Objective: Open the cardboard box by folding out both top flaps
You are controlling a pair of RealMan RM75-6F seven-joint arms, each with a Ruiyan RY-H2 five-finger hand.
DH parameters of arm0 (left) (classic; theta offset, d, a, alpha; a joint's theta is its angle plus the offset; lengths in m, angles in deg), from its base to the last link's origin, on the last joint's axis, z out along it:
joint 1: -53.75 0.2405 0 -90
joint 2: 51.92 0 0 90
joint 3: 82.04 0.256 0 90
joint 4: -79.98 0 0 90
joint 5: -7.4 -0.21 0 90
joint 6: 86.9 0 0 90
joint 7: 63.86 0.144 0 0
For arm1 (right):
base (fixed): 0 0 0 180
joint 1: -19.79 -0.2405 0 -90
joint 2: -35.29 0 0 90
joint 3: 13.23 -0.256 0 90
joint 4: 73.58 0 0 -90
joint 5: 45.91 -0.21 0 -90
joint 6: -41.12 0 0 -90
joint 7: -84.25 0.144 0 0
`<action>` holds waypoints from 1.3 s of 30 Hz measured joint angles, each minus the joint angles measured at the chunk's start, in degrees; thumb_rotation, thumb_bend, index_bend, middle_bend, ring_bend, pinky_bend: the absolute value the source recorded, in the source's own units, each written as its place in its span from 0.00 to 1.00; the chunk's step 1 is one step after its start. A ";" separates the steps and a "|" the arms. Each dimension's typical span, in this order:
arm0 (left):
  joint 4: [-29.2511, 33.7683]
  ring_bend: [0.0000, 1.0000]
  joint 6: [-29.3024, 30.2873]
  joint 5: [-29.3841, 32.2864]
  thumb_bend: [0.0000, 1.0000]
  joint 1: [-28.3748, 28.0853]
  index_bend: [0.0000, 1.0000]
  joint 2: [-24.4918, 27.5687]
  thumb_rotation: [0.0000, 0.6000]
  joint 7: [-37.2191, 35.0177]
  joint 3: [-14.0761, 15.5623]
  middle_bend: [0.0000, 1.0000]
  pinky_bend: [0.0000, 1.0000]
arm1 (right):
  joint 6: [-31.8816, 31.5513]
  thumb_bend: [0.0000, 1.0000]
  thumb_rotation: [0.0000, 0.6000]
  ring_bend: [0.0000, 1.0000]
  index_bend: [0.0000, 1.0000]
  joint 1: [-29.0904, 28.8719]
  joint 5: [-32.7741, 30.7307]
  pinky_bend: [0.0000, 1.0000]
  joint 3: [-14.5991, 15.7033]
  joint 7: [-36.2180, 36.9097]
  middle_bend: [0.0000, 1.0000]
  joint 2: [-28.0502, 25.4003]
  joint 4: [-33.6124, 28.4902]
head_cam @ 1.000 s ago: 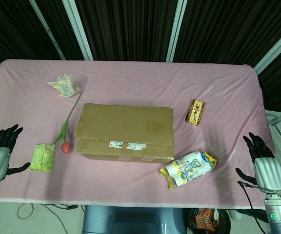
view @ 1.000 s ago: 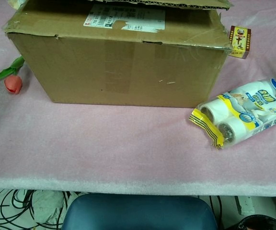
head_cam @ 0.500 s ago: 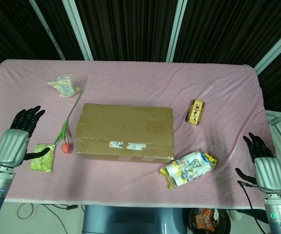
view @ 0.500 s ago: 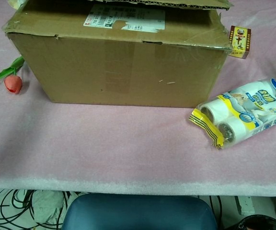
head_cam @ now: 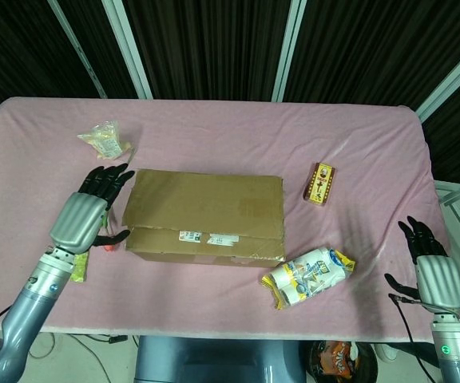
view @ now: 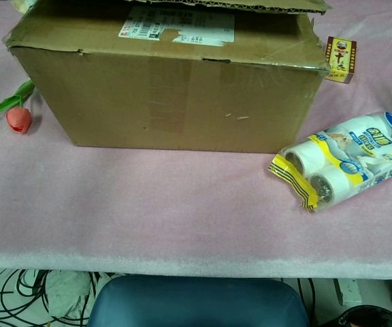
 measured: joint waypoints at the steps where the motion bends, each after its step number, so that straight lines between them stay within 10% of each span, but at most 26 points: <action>1: -0.05 0.00 -0.28 0.53 0.16 -0.54 0.00 -0.51 1.00 0.79 -0.11 0.00 0.00 | 0.04 0.24 1.00 0.03 0.00 -0.01 -0.06 0.23 -0.02 0.04 0.00 -0.03 -0.06; 12: -2.33 0.00 -2.47 6.44 0.31 -6.51 0.00 -6.15 1.00 8.18 -0.70 0.00 0.00 | 0.54 0.24 1.00 0.03 0.00 0.03 -0.95 0.23 -0.13 0.56 0.00 -0.17 -0.52; 39: -22.09 0.00 -5.03 12.64 0.32 -19.21 0.00 -6.38 1.00 10.81 -10.94 0.00 0.00 | 1.97 0.24 1.00 0.03 0.00 -0.02 -2.54 0.23 -0.16 1.40 0.00 -0.84 -2.80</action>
